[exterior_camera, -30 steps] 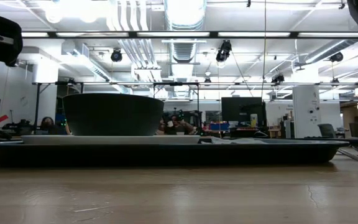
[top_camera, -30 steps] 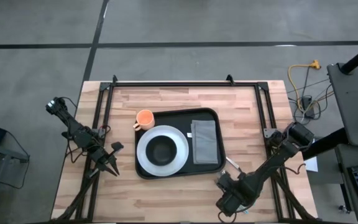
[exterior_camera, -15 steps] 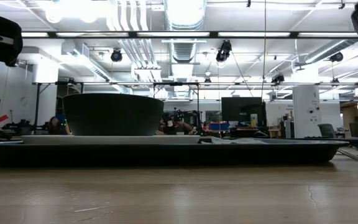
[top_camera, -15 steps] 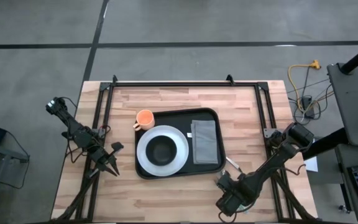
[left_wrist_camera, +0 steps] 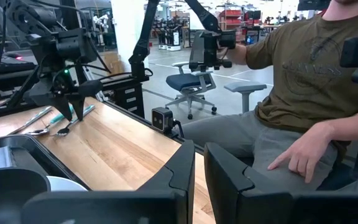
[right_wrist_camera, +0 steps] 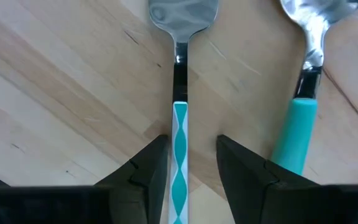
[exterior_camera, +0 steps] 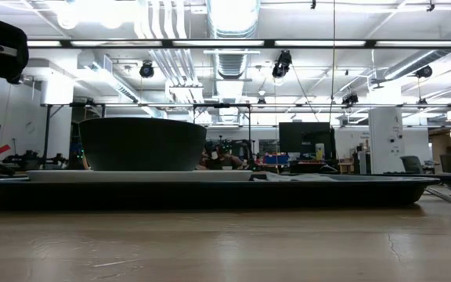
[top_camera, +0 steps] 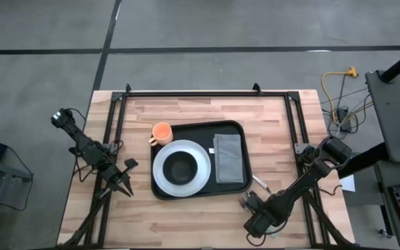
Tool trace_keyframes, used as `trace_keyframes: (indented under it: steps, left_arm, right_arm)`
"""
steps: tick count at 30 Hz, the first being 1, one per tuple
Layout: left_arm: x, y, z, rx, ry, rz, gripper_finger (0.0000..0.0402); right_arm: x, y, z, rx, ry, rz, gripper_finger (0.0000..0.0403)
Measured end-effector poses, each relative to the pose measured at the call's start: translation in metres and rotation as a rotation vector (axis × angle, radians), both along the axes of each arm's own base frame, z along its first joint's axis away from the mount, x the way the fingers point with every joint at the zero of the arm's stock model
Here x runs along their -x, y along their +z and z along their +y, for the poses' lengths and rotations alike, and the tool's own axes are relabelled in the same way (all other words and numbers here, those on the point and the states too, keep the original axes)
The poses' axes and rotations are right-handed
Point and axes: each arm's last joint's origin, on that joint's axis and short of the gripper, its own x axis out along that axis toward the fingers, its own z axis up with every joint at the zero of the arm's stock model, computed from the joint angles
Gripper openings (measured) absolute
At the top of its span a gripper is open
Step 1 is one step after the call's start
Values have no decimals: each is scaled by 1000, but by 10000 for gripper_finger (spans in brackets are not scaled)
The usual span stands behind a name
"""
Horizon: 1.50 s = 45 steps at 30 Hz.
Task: Set up tray
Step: Put the blue fork on the gray napkin to the right of the white plate
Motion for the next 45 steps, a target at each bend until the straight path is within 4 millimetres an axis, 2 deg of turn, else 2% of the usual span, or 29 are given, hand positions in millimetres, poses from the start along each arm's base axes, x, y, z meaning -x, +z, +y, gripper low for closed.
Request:
trace_keyframes:
  steps: [22,26,33,37,45]
  left_arm:
    - [0,0,0,0,0,0,18]
    - [0,0,0,0,-1,0,18]
    - [0,0,0,0,0,0,18]
    - [0,0,0,0,0,0,18]
    - [0,0,0,0,0,0,18]
  right_arm:
    - [2,-3,2,27,96,-45,125]
    - [2,-3,2,26,98,-48,101]
    - [0,-1,4,7,94,-61,22]
    - [-4,4,8,0,118,-70,18]
    - [-21,30,21,-63,167,-162,15]
